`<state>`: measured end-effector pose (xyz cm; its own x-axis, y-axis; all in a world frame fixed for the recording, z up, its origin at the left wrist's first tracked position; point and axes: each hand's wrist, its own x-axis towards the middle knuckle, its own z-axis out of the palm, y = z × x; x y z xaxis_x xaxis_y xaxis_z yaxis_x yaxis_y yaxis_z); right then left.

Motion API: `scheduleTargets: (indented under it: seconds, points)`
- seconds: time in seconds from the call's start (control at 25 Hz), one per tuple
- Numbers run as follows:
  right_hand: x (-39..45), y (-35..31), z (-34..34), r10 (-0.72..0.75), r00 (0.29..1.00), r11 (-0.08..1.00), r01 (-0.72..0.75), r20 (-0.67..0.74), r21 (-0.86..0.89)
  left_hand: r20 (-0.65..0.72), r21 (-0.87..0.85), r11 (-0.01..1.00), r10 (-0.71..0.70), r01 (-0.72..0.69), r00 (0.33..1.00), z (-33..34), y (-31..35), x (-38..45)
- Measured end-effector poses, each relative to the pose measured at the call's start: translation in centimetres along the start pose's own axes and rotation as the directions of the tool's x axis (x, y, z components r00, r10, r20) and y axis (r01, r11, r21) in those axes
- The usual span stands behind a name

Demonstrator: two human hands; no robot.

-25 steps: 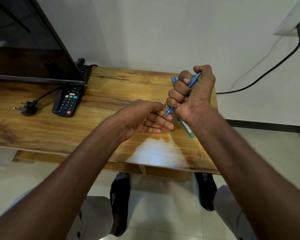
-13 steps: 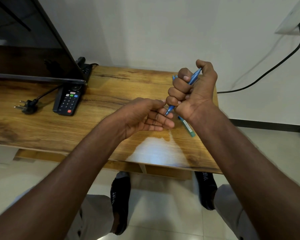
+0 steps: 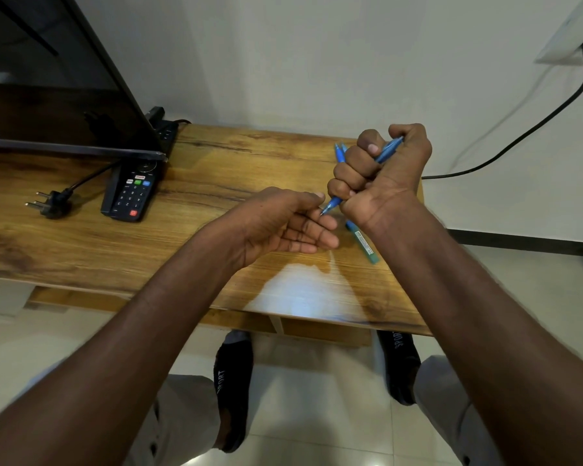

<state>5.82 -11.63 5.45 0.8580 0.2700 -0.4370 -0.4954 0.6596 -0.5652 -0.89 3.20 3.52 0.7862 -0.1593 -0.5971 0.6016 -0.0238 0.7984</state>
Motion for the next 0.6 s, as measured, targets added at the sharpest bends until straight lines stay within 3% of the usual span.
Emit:
scheduleTargets:
  seconds: [0.6]
  points:
    - [0.26,0.13,-0.27,0.062,0.998,0.989,-0.061,-0.004,0.135,0.012,-0.010,1.000,-0.001,0.001,1.000,-0.22,-0.21,0.20]
